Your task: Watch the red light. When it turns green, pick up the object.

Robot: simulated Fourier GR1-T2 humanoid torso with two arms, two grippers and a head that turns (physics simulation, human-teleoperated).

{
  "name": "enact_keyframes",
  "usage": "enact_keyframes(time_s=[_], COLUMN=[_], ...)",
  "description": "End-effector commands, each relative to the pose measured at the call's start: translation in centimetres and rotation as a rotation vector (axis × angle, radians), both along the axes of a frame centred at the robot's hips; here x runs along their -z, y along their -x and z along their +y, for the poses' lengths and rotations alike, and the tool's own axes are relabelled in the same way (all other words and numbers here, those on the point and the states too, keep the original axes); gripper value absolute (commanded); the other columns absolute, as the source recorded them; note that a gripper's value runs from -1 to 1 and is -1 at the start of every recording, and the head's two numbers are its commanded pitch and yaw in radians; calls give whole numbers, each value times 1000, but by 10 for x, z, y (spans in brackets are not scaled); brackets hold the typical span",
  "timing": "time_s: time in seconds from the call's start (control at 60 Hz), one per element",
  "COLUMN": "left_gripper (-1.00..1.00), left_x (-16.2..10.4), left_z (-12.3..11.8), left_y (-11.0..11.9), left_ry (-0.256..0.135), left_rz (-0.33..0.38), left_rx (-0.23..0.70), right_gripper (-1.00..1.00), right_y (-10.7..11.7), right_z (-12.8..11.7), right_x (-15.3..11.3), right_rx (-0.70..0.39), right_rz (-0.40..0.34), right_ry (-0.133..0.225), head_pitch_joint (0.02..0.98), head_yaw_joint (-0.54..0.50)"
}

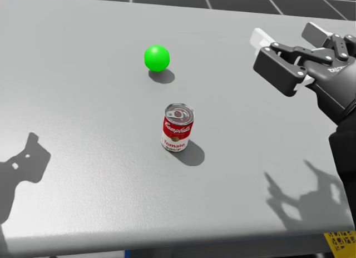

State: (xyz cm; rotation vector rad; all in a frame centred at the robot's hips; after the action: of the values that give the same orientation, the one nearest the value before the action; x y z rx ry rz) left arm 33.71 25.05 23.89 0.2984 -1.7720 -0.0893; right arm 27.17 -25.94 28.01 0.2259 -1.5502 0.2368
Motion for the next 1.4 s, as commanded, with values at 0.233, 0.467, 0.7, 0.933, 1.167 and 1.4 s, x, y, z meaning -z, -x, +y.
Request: enact_keyframes(time_s=[0.233,0.467,0.7,0.933,1.167,1.4], left_gripper=[-1000,-1000,-1000,-1000,-1000,-1000], left_x=[1,3,3,3,3,3], left_z=[-1,-2,-2,-2,-2,-2], left_y=[-1,0,0,0,0,-1], left_ry=[-5,-12,-16,-14,-14,-14], left_rz=[-1,2,4,5,6,6], left_rx=[2,3,2,2,2,-1], right_gripper=[-1000,-1000,-1000,-1000,-1000,-1000], right_y=[49,43,29,17,-5,-25], right_z=[24,36,48,64,79,91], right_x=[47,90,109,120,126,131], right_rx=[-287,-364,-391,-408,-370,-351], right_rz=[137,171,218,260,290,313], right_ry=[36,53,69,79,103,130], head_pitch_joint=[843,844,847,849,843,836], head_yaw_joint=[-172,-164,-168,-163,-161,-155])
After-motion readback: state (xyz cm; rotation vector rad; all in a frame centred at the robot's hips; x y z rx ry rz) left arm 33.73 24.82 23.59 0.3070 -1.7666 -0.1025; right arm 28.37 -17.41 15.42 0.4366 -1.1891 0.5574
